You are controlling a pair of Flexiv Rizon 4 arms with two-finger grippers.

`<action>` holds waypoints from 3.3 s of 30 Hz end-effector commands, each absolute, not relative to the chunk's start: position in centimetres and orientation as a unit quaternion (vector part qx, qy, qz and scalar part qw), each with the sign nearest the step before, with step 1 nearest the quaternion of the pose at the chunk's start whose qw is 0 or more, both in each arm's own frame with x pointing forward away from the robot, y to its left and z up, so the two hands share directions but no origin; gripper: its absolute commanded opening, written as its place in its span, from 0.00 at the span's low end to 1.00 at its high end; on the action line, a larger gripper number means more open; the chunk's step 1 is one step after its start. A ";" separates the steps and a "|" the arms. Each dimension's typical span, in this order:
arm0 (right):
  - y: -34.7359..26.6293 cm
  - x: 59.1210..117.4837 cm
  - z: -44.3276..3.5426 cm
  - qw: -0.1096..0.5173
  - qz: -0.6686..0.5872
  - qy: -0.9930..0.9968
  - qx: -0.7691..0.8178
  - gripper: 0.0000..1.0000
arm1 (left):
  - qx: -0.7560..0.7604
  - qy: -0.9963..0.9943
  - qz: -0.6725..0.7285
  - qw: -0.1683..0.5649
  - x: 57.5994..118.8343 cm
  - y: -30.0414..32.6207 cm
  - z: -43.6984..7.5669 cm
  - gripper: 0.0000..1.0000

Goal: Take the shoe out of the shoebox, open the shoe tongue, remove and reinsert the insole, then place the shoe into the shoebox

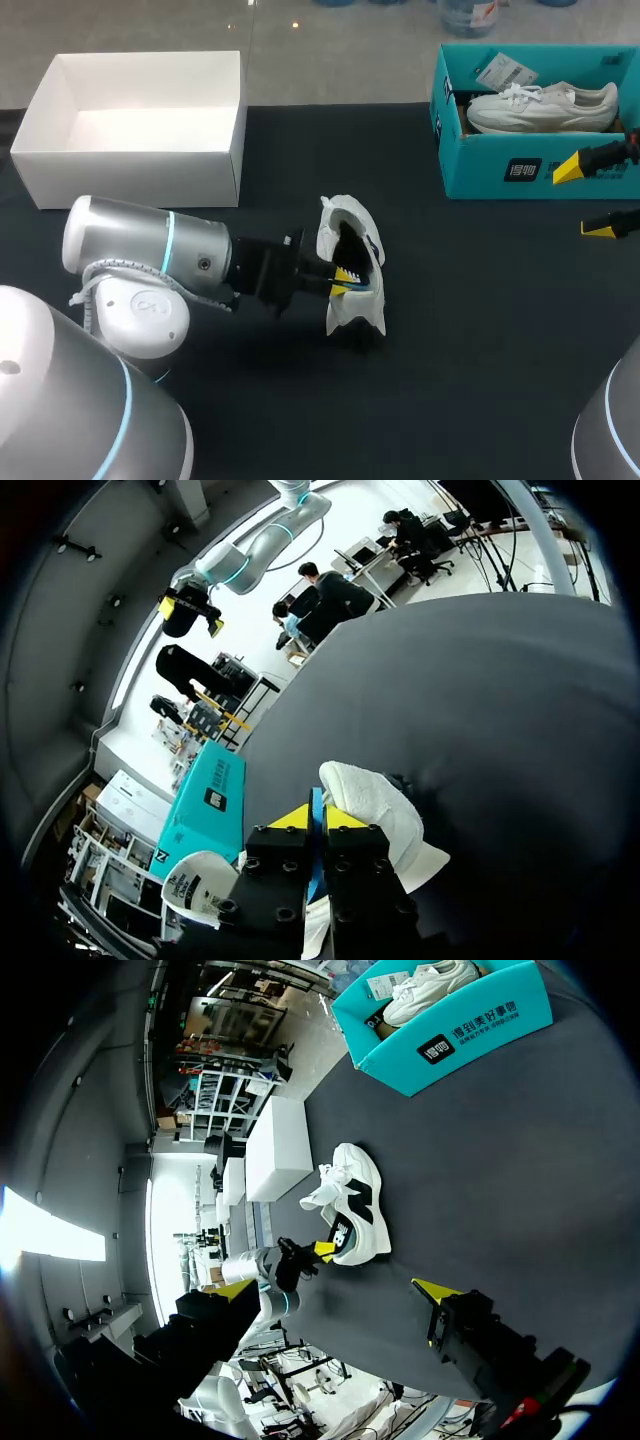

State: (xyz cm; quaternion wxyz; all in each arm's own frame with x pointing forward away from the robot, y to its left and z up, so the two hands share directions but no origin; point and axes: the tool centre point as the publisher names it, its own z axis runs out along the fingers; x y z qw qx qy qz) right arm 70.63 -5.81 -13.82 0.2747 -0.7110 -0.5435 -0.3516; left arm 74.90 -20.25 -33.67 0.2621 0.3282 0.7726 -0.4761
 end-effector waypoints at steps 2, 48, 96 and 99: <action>-5.8 70.6 -13.9 0.274 -0.351 -0.543 -0.712 1.00 | 0.314 0.771 -0.487 0.264 76.2 -22.1 -34.3 0.00; -5.8 70.6 -13.9 0.274 -0.351 -0.543 -0.712 1.00 | 0.327 0.788 -0.452 0.261 76.1 -19.5 -33.2 0.26; -5.8 70.6 -13.9 0.274 -0.351 -0.543 -0.712 1.00 | 0.517 0.769 -0.348 0.141 77.7 -20.0 -27.9 0.00; -5.8 70.6 -13.9 0.274 -0.351 -0.543 -0.712 1.00 | 0.581 0.747 -0.313 0.081 77.1 -20.2 -27.6 0.00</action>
